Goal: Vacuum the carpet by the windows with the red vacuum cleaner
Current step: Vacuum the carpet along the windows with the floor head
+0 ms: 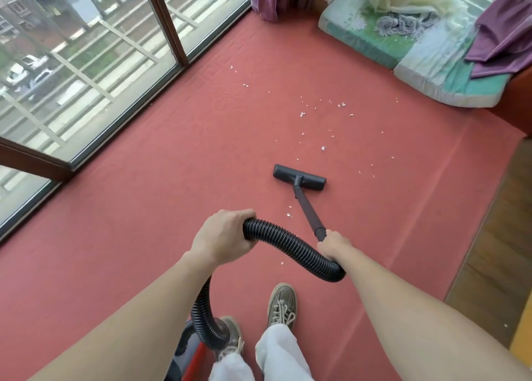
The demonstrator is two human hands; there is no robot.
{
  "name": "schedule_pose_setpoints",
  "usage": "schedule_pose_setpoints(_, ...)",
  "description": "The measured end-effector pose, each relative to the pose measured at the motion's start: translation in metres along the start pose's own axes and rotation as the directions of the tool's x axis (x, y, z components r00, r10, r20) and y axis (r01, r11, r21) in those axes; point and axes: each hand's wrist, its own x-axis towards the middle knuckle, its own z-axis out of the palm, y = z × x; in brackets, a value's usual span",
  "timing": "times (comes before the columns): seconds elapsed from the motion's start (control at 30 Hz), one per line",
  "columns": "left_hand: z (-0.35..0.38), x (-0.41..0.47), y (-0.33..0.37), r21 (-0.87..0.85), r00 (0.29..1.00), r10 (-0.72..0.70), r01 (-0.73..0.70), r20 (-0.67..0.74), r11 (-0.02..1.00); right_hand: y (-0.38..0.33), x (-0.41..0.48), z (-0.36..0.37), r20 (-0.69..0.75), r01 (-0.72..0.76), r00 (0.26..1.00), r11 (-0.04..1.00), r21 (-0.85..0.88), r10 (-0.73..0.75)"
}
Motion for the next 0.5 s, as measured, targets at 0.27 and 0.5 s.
schedule_pose_setpoints(0.27, 0.017, -0.087, 0.007, -0.01, 0.991, 0.083, -0.082, 0.102, 0.997, 0.045, -0.067, 0.092, 0.06, 0.038, 0.997, 0.997, 0.073, -0.042)
schedule_pose_setpoints(0.5, 0.016, -0.192, -0.008, 0.039, 0.983, 0.049, -0.057, 0.174, 0.998, 0.056, -0.139, 0.18, 0.098, 0.002, 0.995, 0.992, 0.125, -0.015)
